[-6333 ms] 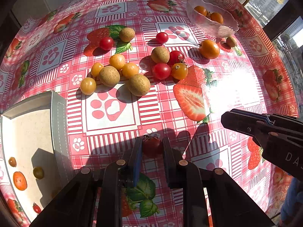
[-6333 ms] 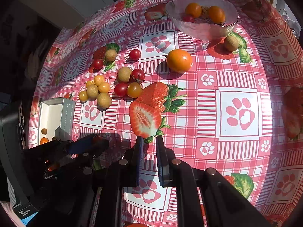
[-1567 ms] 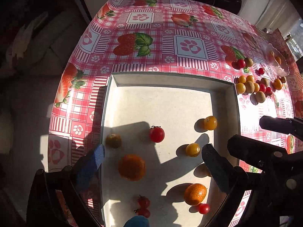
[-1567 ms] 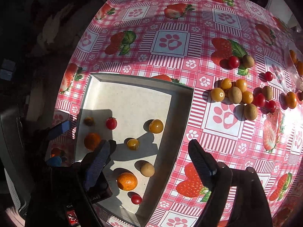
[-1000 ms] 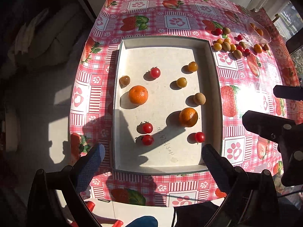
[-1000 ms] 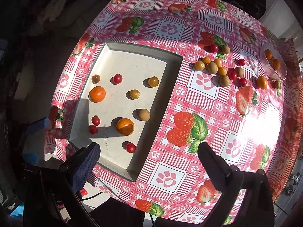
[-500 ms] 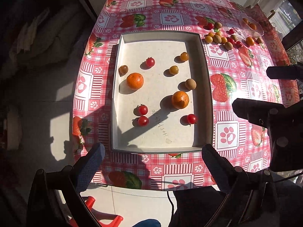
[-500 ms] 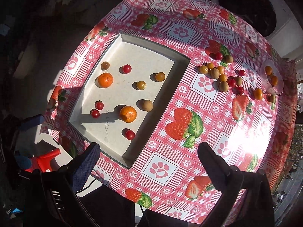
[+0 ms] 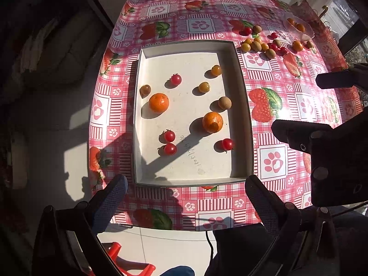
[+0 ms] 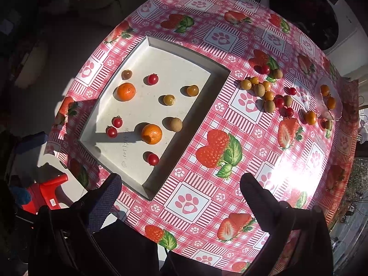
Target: Organize fruits
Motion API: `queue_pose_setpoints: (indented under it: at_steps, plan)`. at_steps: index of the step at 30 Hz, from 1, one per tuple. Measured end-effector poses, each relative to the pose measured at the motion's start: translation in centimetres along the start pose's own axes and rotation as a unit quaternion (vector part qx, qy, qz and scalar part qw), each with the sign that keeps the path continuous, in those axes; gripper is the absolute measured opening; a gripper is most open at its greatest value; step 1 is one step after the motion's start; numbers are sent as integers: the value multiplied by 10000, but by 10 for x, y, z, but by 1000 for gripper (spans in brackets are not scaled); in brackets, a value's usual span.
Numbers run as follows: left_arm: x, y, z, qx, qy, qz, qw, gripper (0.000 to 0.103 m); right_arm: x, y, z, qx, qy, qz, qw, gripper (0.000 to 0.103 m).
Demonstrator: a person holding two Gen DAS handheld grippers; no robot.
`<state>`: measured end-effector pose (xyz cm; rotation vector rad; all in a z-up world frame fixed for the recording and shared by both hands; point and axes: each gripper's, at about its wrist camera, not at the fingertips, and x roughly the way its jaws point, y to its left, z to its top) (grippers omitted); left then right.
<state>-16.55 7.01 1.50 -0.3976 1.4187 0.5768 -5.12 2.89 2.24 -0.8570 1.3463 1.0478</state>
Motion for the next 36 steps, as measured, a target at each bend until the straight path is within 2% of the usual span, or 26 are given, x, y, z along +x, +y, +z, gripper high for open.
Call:
queue_pose_setpoints:
  at_steps: [19,26,36]
  plan:
    - [6,-5,0,86,172,-161,9997,103,5,8,2,-223,92,-53,9997,103]
    - [4,-9,-1,247,133,-151,9995,103,6,8,1,-240,107,-36,9996,103]
    - [2,-3,-2,122,67,-254,9996,103,6,9,0,-237,111,-38,9997,103]
